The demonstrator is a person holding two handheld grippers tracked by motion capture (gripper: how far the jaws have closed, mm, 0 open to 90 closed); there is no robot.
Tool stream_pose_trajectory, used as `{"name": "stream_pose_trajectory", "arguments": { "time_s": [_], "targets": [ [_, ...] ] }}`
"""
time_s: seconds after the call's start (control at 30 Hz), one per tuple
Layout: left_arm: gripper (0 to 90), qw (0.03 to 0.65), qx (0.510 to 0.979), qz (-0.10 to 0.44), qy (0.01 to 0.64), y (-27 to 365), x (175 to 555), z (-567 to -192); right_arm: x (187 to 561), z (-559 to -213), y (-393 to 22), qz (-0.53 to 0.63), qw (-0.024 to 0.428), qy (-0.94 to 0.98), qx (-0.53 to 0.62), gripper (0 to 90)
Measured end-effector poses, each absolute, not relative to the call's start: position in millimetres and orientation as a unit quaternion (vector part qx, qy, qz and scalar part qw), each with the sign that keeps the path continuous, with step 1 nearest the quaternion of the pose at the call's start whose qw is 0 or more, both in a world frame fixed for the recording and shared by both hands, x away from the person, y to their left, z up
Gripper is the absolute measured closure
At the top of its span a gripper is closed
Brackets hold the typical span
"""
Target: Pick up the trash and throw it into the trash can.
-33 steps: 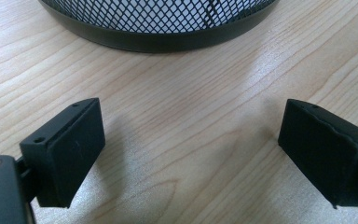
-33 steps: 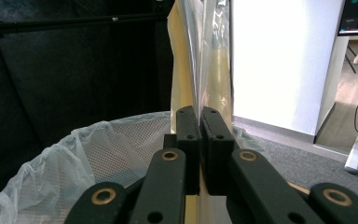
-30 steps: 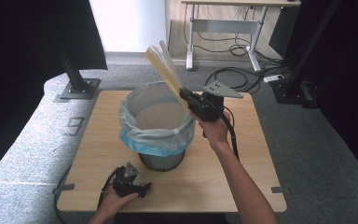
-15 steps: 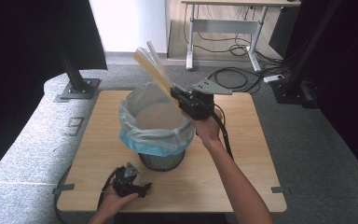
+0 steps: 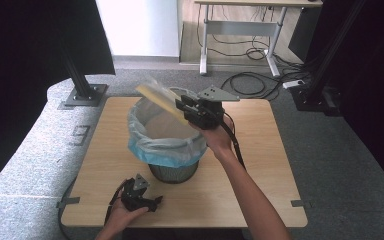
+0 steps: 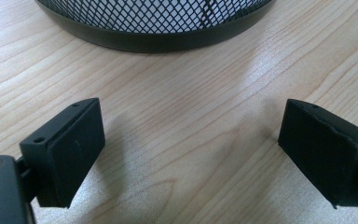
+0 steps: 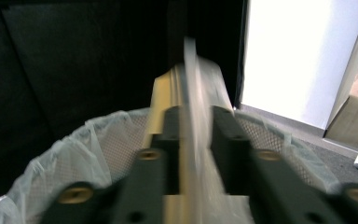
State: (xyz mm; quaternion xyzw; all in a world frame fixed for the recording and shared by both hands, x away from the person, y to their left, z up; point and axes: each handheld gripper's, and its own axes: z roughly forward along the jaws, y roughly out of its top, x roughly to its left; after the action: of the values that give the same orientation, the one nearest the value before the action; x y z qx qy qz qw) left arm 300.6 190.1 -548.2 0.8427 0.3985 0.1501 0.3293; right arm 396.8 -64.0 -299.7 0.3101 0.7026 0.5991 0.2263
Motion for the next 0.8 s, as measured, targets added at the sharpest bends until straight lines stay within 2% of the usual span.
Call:
{"name": "stream_pose_trajectory", "arguments": {
  "time_s": [0.07, 0.2, 0.8],
  "targets": [
    [6.7, 0.329, 0.843, 0.150, 0.398, 190.1, 300.6, -548.2, 396.2, -302.2, -61.8, 0.572, 0.251, 0.714, 0.317, 45.4],
    [6.7, 0.329, 0.843, 0.150, 0.399, 190.1, 300.6, -548.2, 393.6, -304.8, -67.4, 0.558, 0.262, 0.715, 0.330, 38.5],
    [6.6, 0.330, 0.842, 0.149, 0.399, 190.0, 300.6, -548.1, 361.7, -334.4, -148.4, 0.578, 0.270, 0.689, 0.343, 33.2]
  ]
}}
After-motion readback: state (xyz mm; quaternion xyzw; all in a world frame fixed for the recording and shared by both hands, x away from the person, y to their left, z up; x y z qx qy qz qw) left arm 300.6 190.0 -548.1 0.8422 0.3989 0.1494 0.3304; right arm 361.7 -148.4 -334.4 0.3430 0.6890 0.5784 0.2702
